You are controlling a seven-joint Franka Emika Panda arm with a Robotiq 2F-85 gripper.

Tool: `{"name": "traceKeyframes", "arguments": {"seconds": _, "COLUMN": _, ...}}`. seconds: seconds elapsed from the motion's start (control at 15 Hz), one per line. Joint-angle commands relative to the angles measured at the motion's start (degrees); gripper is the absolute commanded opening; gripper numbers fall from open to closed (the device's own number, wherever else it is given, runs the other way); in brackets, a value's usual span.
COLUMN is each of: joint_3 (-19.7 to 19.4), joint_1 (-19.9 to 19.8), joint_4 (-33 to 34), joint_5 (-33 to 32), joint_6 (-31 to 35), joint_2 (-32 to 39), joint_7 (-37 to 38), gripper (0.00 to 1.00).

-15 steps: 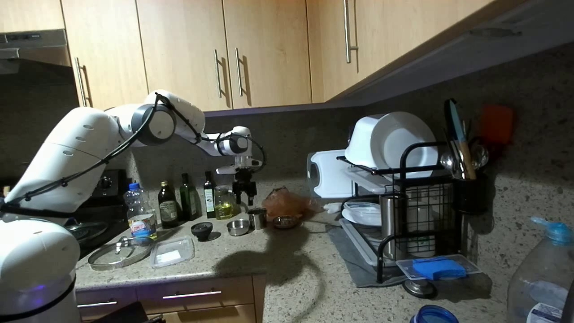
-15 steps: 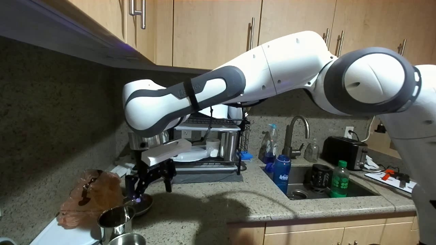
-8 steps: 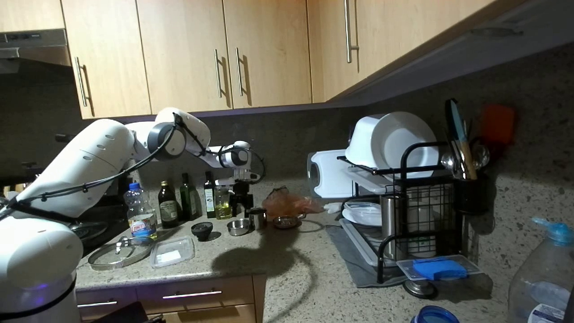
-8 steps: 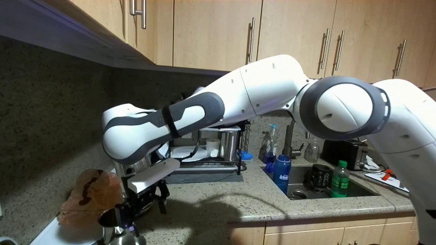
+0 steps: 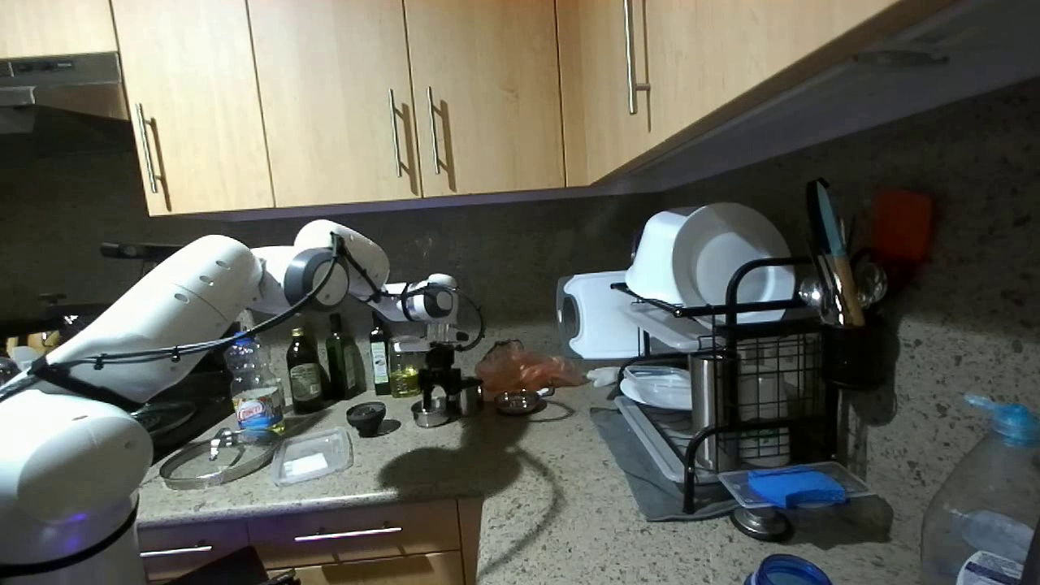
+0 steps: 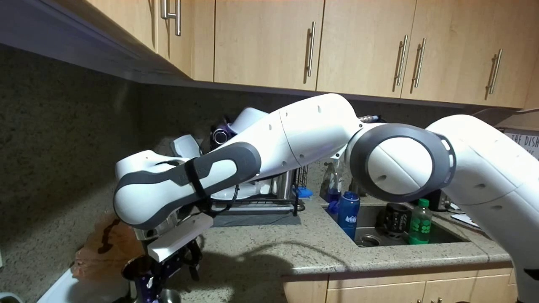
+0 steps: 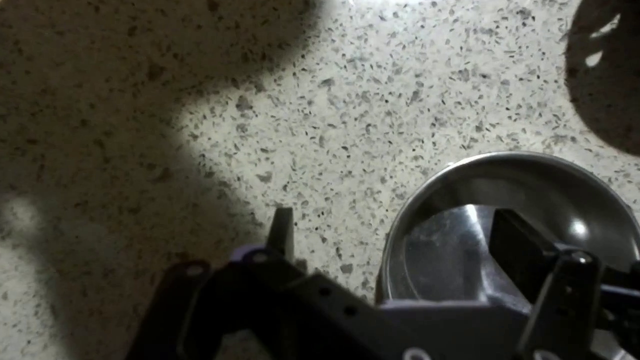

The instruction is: Put the left silver bowl on the right bowl

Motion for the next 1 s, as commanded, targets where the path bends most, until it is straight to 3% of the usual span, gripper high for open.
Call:
{"name": "traceKeyframes", "arguments": {"seconds": 0.0, "joint_3": -1.1, "joint_1": 0.7, "joint_4": 5.0, "joint_5": -0.2, "joint_6": -2.3, "joint_2": 3.9, "joint_7": 0.7, "gripper": 1.0}}
{"name": "traceKeyframes", "arguments": {"seconds": 0.07, "joint_3": -1.1, "joint_1": 0.7, "joint_4": 5.5, "joint_5": -0.2, "joint_6": -2.2, "joint_2": 4.4, "joint_7": 0.7, "gripper": 0.96}}
{"name": "traceKeyframes", "arguments": {"seconds": 0.13, "joint_3": -1.3, "joint_1": 0.8, "joint_4": 6.0, "joint_5": -0.3, "joint_6": -2.1, "joint_2": 4.8, "joint_7": 0.8, "gripper": 0.74}}
{"name": "traceKeyframes", "arguments": {"seconds": 0.27, "joint_3": -1.6, "joint_1": 0.8, "joint_4": 6.7, "joint_5": -0.3, "joint_6": -1.9, "joint_2": 5.1, "joint_7": 0.9, "gripper": 0.68}}
{"name": "traceKeyframes", "arguments": {"seconds": 0.8, "joint_3": -1.9, "joint_1": 1.4, "joint_4": 8.4, "joint_5": -1.2, "joint_6": -0.5, "joint_2": 3.8, "joint_7": 1.3, "gripper": 0.05}}
{"name": "traceKeyframes", "arguments": {"seconds": 0.93, "joint_3": -1.9, "joint_1": 1.5, "joint_4": 9.0, "joint_5": -1.1, "joint_6": -0.4, "joint_2": 4.0, "joint_7": 1.2, "gripper": 0.0}}
